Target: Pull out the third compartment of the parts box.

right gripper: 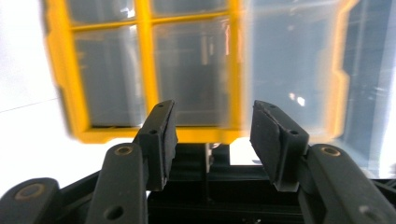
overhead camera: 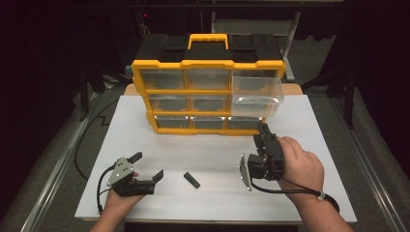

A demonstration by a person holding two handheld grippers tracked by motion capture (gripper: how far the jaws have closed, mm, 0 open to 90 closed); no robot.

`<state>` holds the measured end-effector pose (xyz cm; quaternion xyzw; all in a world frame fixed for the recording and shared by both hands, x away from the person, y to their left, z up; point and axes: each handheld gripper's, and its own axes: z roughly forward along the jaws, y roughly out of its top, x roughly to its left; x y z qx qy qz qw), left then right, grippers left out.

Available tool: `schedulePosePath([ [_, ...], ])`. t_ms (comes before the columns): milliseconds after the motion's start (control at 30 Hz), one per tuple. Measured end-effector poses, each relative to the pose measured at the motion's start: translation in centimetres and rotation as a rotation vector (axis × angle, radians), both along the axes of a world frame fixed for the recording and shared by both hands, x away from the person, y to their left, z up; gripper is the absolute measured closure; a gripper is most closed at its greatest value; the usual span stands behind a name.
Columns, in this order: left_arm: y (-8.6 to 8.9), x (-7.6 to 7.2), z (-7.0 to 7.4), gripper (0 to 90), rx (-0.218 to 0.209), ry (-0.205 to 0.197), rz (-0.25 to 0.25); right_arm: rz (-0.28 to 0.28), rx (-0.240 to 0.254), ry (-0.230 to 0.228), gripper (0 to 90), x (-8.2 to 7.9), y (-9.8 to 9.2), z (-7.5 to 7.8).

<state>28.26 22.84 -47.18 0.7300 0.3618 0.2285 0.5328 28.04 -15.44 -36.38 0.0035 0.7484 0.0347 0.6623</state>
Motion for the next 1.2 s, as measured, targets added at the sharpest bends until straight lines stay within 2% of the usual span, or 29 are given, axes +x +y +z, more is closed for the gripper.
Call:
schedulePosePath([
  [67,0.0,0.0,0.0,0.3,0.001,0.0,0.0,0.01,-0.024,0.006,49.6,0.3,-0.2,-1.1],
  [133,0.0,0.0,0.0,0.3,0.003,0.001,0.0,-0.005,-0.004,0.04,48.9,0.3,-0.4,-2.5],
  [167,0.0,0.0,0.0,0.3,0.004,0.0,-0.001,-0.017,0.013,0.077,48.5,0.3,-0.6,-3.9],
  [200,0.0,0.0,0.0,0.3,0.01,0.0,-0.004,-0.017,0.013,0.077,48.5,0.3,-0.6,-3.9],
  [267,0.0,0.0,0.0,0.3,0.009,0.0,-0.006,-0.001,-0.031,0.086,48.1,0.5,-0.7,-5.0],
  [300,-0.1,0.0,0.0,0.3,0.01,0.0,-0.006,-0.008,-0.023,0.094,48.0,0.5,-0.7,-5.7],
  [333,-0.1,0.0,0.0,0.3,0.007,0.0,-0.006,-0.021,-0.014,0.123,47.9,0.5,-0.9,-6.9],
  [467,-0.1,-0.1,0.0,0.3,0.005,-0.001,-0.005,-0.031,-0.015,0.159,47.5,0.5,-1.1,-9.0],
  [600,-0.1,0.0,0.0,0.3,0.007,-0.001,-0.005,-0.046,-0.025,0.195,47.1,0.5,-1.5,-10.3],
  [833,-0.1,0.0,0.0,0.3,0.011,0.0,-0.006,-0.057,-0.018,0.203,42.9,0.4,-2.5,-11.5],
  [867,-0.1,0.0,-0.1,0.3,0.013,0.0,-0.004,-0.078,-0.022,0.229,38.4,0.4,-2.8,-11.4],
  [967,-0.2,0.0,-0.1,0.3,0.027,0.006,-0.004,-0.097,-0.02,0.257,29.8,0.6,-3.2,-11.3],
  [1167,-0.3,0.0,0.0,0.3,0.03,0.004,-0.004,-0.113,-0.029,0.258,16.9,0.6,-3.5,-11.3],
  [1200,-0.3,0.0,0.0,0.3,0.03,0.004,-0.004,-0.101,-0.02,0.256,14.7,0.6,-3.5,-11.3],
])
